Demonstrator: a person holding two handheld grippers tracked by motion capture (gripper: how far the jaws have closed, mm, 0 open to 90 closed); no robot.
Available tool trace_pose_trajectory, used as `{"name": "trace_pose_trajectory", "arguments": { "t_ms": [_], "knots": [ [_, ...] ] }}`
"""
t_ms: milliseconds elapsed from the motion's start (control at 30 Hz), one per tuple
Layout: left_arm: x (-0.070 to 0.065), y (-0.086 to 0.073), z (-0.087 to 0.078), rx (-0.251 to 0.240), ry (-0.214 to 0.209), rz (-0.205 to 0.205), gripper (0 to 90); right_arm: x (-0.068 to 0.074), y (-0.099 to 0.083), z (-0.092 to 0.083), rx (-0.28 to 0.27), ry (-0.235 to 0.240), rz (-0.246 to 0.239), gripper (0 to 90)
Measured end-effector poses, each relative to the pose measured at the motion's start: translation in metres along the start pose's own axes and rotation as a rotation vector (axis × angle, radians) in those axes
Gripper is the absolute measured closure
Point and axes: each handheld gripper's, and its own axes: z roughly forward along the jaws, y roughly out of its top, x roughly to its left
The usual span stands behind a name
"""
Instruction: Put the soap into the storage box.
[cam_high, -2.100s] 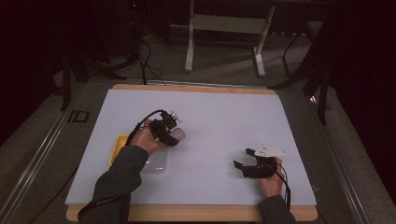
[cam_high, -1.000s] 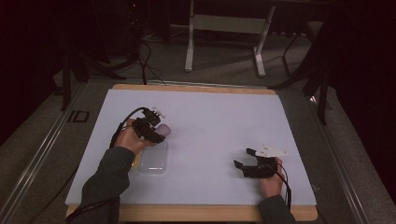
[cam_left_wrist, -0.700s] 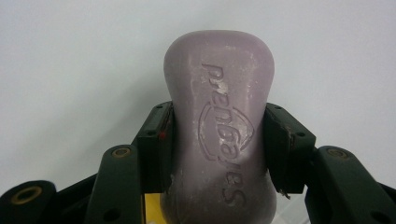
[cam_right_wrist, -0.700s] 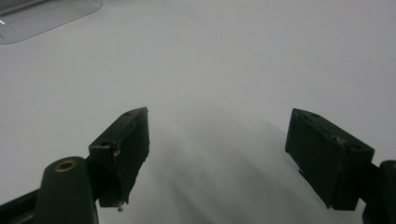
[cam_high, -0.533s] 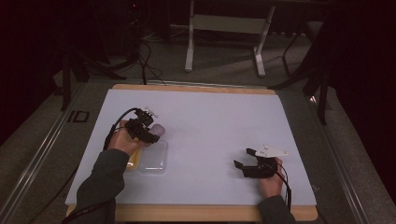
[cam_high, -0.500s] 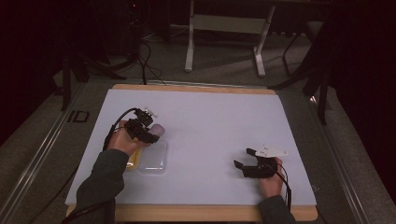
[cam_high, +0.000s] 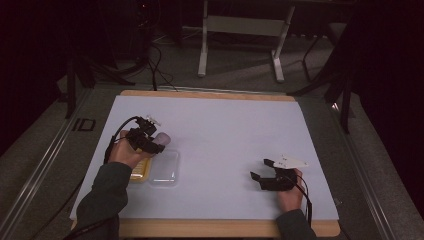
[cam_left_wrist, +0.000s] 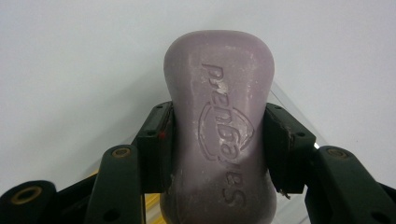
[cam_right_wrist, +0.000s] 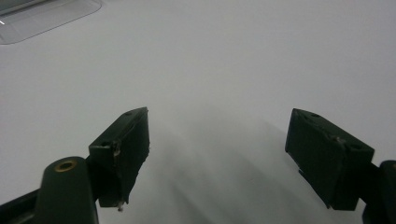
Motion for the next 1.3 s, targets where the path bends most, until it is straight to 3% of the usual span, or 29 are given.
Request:
{"name": "trace_pose_trajectory", "arguments": {
  "t_ms": [533,1300],
  "knots": [
    [0.005,-0.007,-0.004,-0.011,0.008,-0.027,49.2,0.000,0.000,-0.001,-0.003,0.002,0.003,21.1],
    [0.020,-0.035,-0.012,-0.019,0.027,-0.108,49.2,0.000,0.000,0.000,-0.002,0.002,0.001,21.1]
  ]
}}
